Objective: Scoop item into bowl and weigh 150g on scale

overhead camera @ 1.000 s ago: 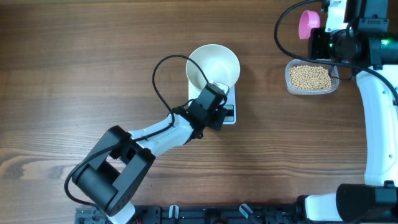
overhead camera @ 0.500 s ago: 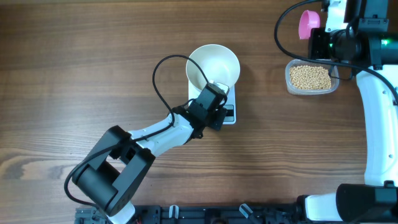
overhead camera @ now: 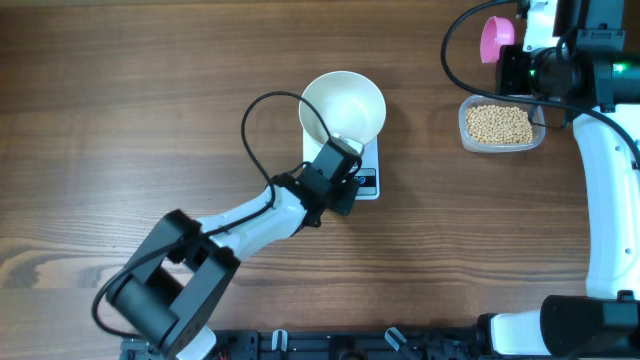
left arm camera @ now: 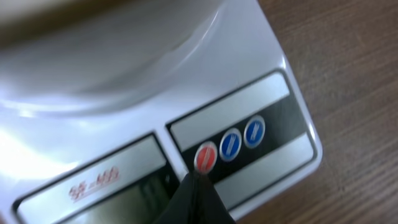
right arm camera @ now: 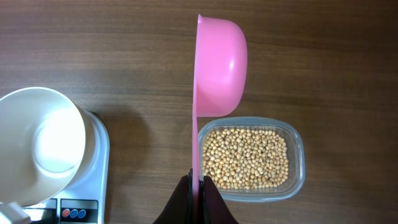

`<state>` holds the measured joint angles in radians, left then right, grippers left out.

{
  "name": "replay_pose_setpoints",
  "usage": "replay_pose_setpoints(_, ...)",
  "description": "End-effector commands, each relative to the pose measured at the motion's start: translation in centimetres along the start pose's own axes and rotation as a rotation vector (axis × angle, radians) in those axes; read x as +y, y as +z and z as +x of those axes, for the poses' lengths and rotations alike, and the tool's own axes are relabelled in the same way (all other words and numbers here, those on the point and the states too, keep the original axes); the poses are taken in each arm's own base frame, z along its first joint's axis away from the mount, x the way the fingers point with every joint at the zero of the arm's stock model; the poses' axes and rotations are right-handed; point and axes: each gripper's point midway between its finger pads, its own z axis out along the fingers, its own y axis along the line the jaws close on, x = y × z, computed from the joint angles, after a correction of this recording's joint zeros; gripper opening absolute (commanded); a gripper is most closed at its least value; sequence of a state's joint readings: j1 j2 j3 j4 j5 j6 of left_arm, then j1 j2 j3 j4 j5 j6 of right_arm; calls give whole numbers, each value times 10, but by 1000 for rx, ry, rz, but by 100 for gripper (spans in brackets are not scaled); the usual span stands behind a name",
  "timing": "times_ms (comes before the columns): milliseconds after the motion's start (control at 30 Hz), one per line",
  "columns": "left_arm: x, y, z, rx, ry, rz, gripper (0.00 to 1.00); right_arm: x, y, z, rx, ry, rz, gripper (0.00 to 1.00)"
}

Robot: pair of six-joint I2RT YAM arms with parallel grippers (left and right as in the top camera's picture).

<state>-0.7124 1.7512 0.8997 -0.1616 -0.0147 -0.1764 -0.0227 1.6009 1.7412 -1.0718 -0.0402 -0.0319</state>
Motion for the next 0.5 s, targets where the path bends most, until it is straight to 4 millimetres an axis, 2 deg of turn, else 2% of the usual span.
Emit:
replay_pose_setpoints(0, 0, -28, -21, -91, 7, 3, 4, -3, 6, 1, 11, -18, 16, 4)
replay_pose_setpoints(367, -3, -35, -32, -134, 6, 14, 4, -3, 6, 1, 11, -19, 16, 4)
replay_pose_setpoints(467, -6, -48, -46, -190, -2, 28, 4, -3, 6, 1, 11, -19, 16, 4)
